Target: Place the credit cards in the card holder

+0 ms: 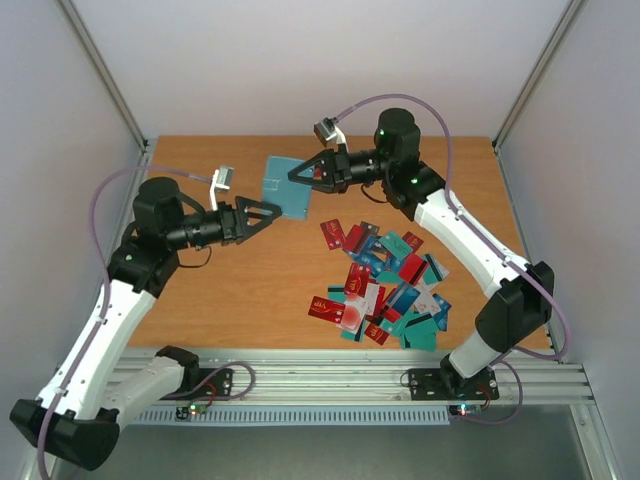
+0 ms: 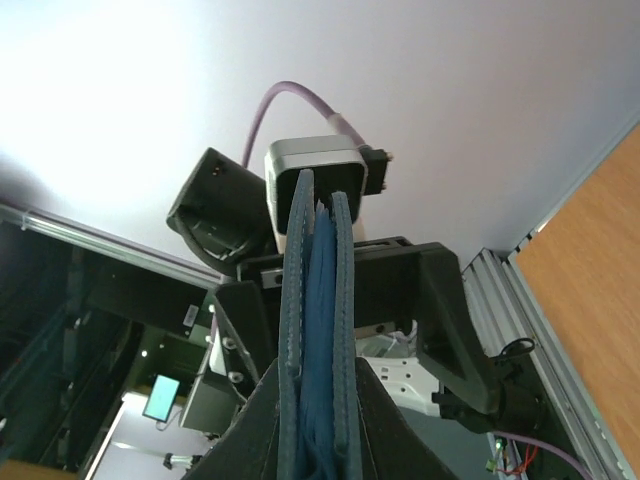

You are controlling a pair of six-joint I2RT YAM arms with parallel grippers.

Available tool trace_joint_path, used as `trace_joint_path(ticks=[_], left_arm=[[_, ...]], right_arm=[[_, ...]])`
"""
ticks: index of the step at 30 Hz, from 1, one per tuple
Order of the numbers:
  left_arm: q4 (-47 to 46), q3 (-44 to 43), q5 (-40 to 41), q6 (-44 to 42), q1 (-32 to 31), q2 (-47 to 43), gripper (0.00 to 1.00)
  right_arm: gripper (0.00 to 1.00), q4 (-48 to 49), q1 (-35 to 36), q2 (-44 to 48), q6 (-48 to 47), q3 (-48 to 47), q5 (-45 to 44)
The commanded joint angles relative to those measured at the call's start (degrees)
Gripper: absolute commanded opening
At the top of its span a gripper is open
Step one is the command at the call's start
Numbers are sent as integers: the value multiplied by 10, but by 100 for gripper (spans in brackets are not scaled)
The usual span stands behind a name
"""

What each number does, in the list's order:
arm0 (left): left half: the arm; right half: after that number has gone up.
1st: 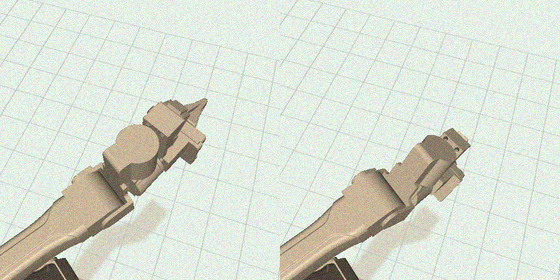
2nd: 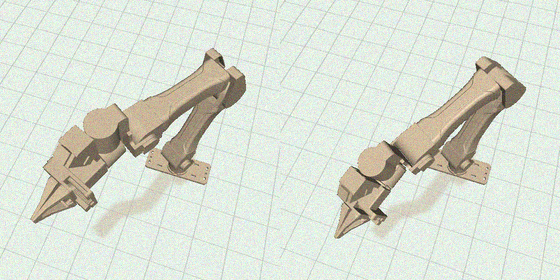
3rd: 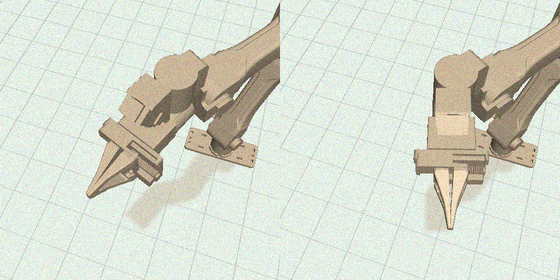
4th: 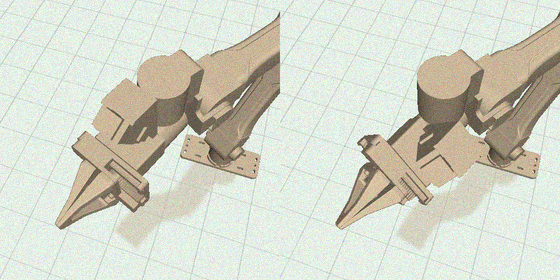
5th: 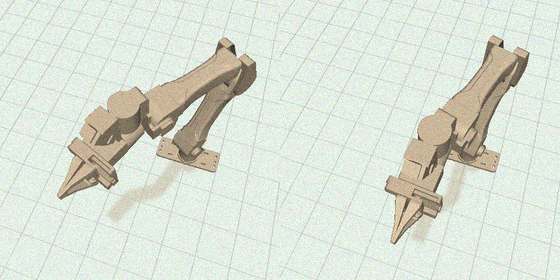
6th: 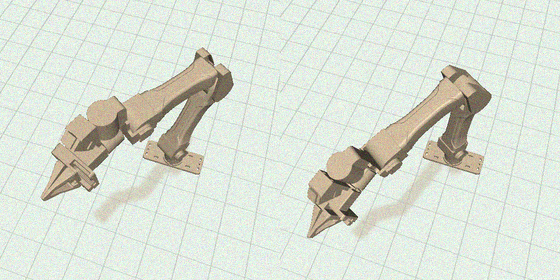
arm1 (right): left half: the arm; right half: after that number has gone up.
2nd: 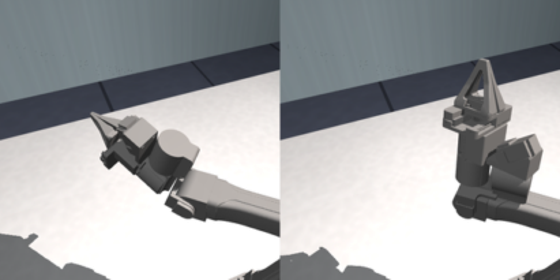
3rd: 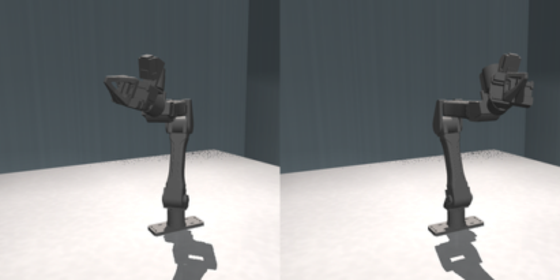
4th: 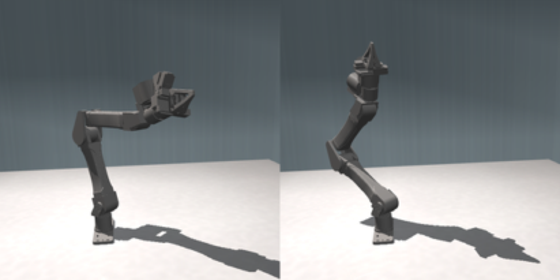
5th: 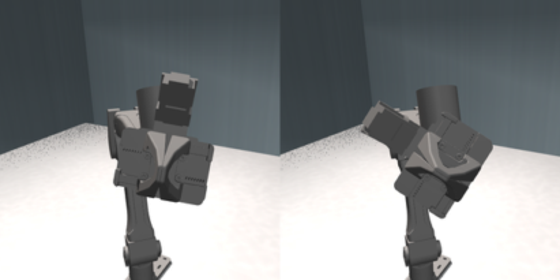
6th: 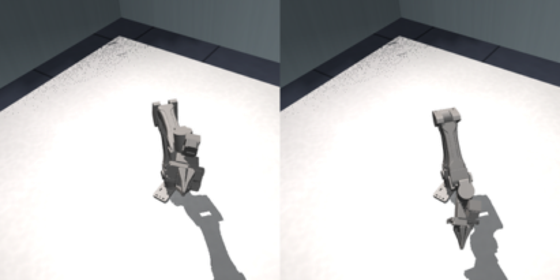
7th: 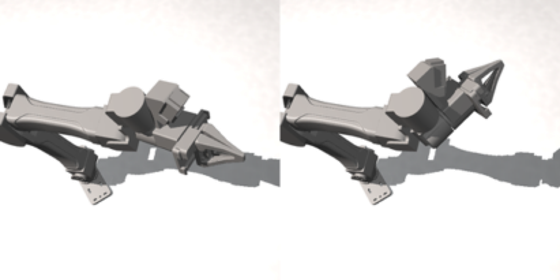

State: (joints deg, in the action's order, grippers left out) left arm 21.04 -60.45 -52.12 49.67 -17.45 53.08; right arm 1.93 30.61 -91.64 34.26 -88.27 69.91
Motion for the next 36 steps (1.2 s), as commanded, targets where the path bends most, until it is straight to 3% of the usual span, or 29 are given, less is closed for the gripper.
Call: trace_joint_path(ticks=[1,9,12,13,14,16,18,20,24,26,32,36], left_arm=[[-115,2,-11,33,-1,14,84],[-281,8,-33,123,-2,62,45],[-303,-4,-50,145,-1,87,18],[-292,-12,-53,144,-2,95,7],[-273,-20,-55,139,-2,101,1],[-199,-42,-41,103,-1,110,0],[-74,-77,-5,35,-2,121,0],[83,-127,82,-52,-1,137,0],[315,-174,280,-191,-7,167,0],[377,-181,373,-232,-22,181,0],[450,-156,615,-257,-99,256,0],[456,-136,709,-246,-152,329,0]], right_arm=[[1,17,4,-11,17,-41,2],[1,8,4,-26,12,-59,12],[1,-4,4,-31,5,-69,4],[5,-23,4,-34,-6,-78,-2],[17,-84,4,-38,-30,-92,-14],[47,-254,3,-50,-145,-162,-64],[70,-464,3,-67,-265,-245,-163],[79,-607,1,-83,-346,-300,-283],[86,-743,0,-89,-416,-307,-502],[87,-765,0,-82,-431,-277,-551],[88,-751,-1,-37,-415,-155,-649],[88,-744,-1,-25,-405,-118,-677]])
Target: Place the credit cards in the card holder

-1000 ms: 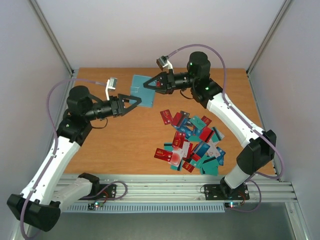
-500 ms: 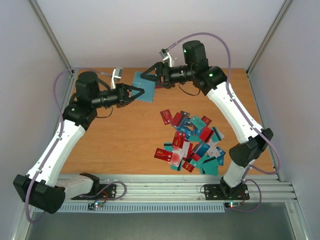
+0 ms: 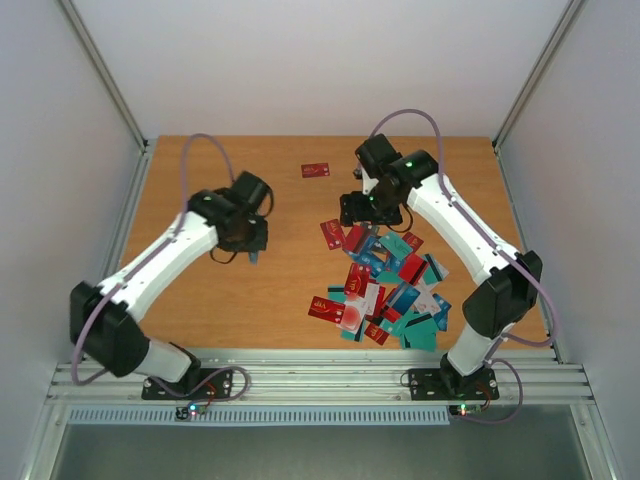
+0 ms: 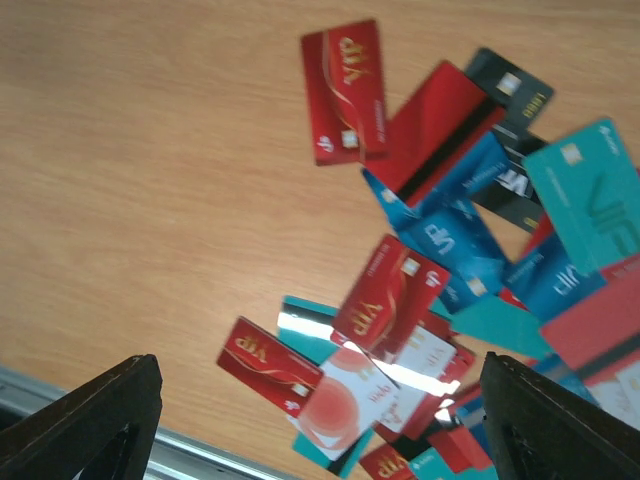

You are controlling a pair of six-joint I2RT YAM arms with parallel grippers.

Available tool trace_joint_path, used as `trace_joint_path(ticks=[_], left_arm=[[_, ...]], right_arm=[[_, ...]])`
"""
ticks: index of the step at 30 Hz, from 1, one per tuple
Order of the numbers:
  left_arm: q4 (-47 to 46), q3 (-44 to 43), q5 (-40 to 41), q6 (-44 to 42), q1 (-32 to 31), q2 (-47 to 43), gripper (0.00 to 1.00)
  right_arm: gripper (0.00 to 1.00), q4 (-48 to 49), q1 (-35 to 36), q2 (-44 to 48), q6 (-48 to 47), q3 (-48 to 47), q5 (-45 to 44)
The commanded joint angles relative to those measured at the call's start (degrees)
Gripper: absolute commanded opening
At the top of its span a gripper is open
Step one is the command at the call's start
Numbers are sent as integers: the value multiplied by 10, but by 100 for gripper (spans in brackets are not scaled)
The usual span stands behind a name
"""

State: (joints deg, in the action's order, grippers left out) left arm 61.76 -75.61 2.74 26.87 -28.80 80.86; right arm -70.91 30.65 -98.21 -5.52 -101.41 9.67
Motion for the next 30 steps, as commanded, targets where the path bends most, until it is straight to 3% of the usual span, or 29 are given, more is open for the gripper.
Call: trace_joint_path(ticks=[1,10,14,19,26,30], left_arm=[[49,20,169,-12,-46,70,0],[52,19,225,20,-104,213,0],[59,17,246,43,-129,257,5],[21,35,192,36,-151,270,37],[11,44,133,36,-154,232,66],[7,29,51,34,-153,172,82]], right_arm=[[88,-17,-1,39,-8,18,-75],[87,-12,0,45,-9,52,-54],[87,-15,0,45,-25,72,-13],[88,-4,-1,57,-29,104,5],[88,-2,-1,62,-17,107,11],[88,2,-1,58,-11,107,19]])
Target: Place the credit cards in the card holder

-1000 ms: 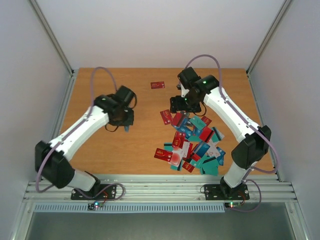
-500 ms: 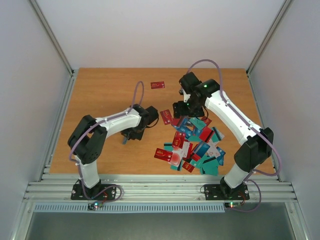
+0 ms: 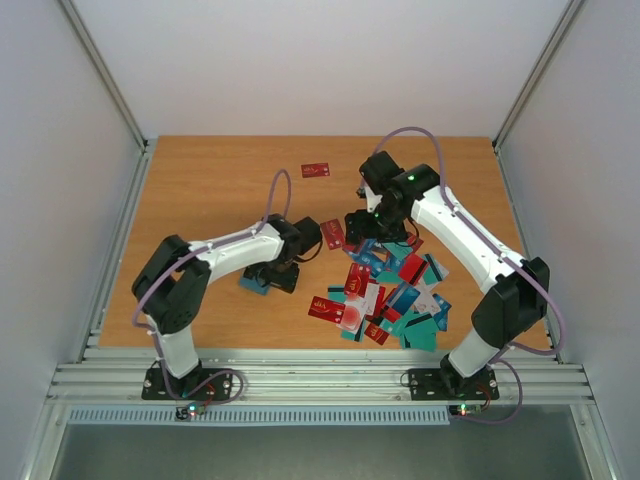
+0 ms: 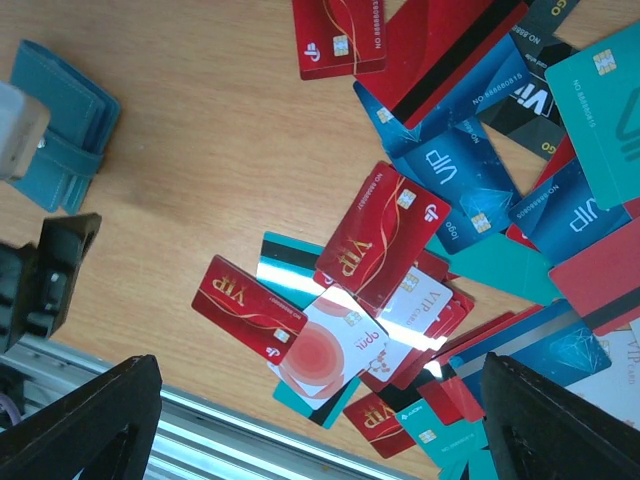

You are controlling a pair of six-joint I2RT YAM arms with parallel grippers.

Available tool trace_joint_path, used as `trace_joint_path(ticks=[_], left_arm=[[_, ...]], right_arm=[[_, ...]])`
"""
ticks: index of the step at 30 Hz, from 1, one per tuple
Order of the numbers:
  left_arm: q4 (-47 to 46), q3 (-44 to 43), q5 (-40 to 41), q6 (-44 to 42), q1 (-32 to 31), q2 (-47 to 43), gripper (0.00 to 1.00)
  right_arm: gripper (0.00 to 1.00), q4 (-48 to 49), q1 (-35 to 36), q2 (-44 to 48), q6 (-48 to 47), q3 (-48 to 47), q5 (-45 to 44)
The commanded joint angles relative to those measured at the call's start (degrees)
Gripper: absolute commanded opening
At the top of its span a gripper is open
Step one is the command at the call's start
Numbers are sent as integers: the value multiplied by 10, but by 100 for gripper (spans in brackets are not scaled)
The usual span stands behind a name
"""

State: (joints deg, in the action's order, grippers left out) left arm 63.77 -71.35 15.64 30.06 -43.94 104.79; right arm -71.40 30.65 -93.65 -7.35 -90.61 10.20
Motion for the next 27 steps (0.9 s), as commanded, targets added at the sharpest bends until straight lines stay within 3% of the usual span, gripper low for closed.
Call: trace_joint_path(ticks=[1,4,11,19,27], left_arm=[[-15,-16,-93,1,-2,-84,85],[-25,-10,-131,-18,18,-131,89],[-43,46,-187,-108,128,-160,82],[-149,139,-323,-101,241,-156,79],[-177,158,-369,-101,257,-95,74]], right_arm=[[88,8,-1,11,10,-2,15],[88,13,0,9,22,-1,22],[86,33,0,-14,50,11,77],[86,33,0,-14,52,17,72],[86,29,0,-22,49,15,69]])
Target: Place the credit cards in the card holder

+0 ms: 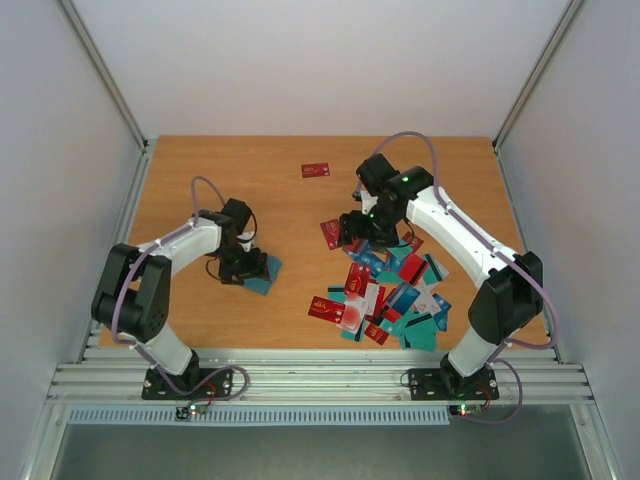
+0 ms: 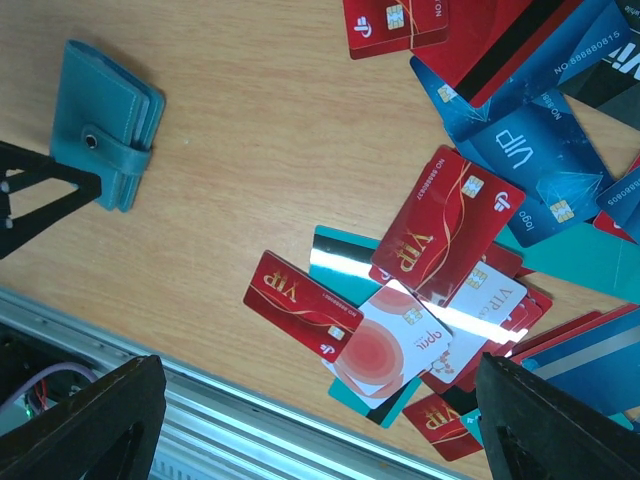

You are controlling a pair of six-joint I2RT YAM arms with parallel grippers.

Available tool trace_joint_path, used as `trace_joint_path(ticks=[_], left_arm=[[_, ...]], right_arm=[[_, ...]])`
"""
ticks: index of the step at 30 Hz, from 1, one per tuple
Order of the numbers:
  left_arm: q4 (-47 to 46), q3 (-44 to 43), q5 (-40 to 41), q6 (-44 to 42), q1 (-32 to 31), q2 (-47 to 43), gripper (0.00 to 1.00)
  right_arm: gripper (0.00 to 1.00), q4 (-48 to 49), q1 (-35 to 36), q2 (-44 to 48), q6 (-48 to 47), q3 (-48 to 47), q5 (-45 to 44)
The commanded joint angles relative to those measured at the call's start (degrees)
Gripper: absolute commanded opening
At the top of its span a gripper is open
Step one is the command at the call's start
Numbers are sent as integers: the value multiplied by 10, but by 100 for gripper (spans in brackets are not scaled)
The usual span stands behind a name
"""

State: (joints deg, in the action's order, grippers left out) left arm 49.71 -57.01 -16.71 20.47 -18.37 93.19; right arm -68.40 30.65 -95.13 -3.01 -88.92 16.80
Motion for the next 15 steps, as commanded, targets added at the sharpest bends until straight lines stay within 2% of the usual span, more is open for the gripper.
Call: trace_joint_path(ticks=[1,10,15], left_arm=[[-42,21,-54,0,1,25,72],[-99,82,-94,113,-36,1,65],[-100,83,-95,146,-56,-56,65]], right_arm=[[85,-1,0,-8,6,-2,4],[85,-3,0,-26,0,-8,13],[85,-7,0,-27,-2,-13,16]])
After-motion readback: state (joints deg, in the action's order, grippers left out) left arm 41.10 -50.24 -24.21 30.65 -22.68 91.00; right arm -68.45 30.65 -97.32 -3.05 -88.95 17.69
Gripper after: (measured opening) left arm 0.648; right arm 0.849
